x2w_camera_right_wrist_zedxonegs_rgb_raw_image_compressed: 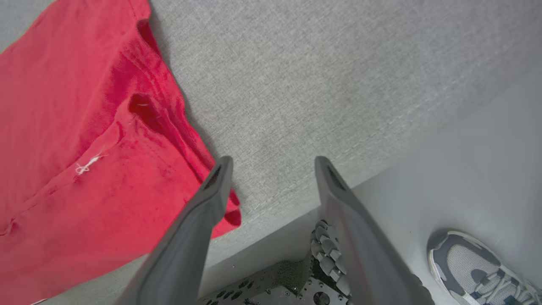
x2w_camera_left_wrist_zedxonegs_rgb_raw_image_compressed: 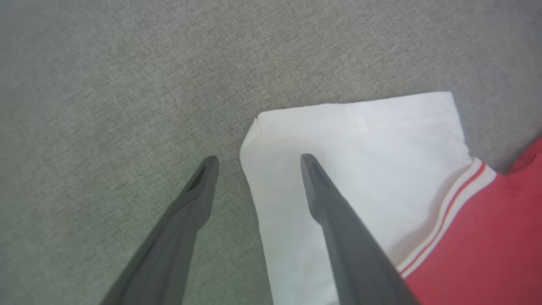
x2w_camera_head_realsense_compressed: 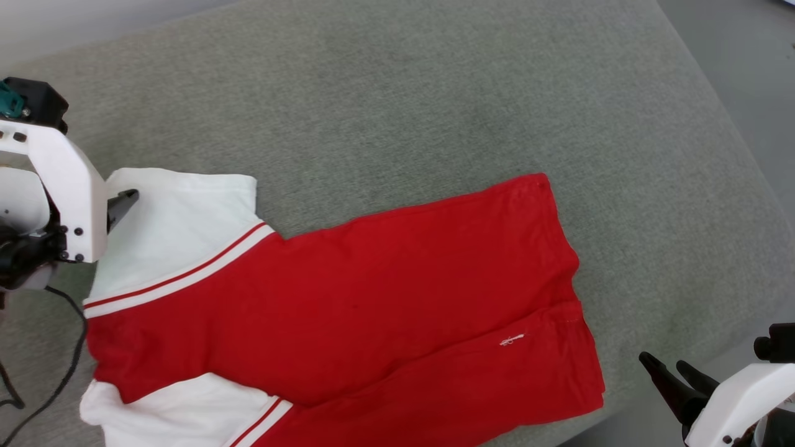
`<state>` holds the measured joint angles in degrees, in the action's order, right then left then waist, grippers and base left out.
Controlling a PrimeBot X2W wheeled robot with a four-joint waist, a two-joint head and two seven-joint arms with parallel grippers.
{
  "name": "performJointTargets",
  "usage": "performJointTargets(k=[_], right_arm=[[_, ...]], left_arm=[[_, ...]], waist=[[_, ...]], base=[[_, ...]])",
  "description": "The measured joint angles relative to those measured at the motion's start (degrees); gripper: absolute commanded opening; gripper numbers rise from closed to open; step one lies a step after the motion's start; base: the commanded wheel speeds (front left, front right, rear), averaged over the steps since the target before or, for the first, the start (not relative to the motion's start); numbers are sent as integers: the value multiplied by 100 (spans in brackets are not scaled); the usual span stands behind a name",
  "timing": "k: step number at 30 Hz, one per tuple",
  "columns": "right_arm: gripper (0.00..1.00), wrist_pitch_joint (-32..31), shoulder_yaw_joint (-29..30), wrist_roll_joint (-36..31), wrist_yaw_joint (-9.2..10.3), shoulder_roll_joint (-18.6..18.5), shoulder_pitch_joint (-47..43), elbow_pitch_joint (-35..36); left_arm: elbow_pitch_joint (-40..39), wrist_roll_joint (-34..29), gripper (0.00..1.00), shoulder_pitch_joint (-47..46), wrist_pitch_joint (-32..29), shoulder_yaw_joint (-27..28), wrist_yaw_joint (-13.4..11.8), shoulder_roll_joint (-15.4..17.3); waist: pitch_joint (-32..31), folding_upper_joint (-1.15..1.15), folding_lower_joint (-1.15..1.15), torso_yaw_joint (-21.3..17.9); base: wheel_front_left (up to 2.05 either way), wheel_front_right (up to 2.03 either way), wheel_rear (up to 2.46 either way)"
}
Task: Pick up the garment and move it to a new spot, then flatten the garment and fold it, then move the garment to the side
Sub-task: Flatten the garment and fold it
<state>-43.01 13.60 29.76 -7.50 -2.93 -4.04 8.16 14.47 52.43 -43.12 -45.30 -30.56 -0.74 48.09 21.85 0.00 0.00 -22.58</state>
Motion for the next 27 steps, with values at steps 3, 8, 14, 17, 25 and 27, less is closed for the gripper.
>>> performJointTargets(k=[3,8,14,17,25,27], right_arm=[[100,100,-48,45,0,1,-34,0],[100,254,-114,35,0,1,-69,42],[100,338,-245,78,0,1,-71,44],[100,359,-265,73,0,1,-49,45],[100,357,-185,43,0,-1,97,322],[100,360,-132,43,0,4,192,475]], left_arm=[[232,-103,100,-94,14,-54,88,23],[356,-375,100,-185,66,-208,245,151],[382,-279,100,-190,112,-210,336,137],[302,-268,0,-191,231,-209,443,138],[227,-229,0,-203,531,-205,620,119],[208,-233,0,-204,654,-205,641,94]], waist=[[94,0,0,-126],[201,0,0,-236],[259,0,0,-222],[289,0,0,-189],[285,0,0,-78],[268,0,0,-23]], base=[[0,0,0],[0,0,0],[0,0,0],[0,0,0],[0,0,0],[0,0,0]])
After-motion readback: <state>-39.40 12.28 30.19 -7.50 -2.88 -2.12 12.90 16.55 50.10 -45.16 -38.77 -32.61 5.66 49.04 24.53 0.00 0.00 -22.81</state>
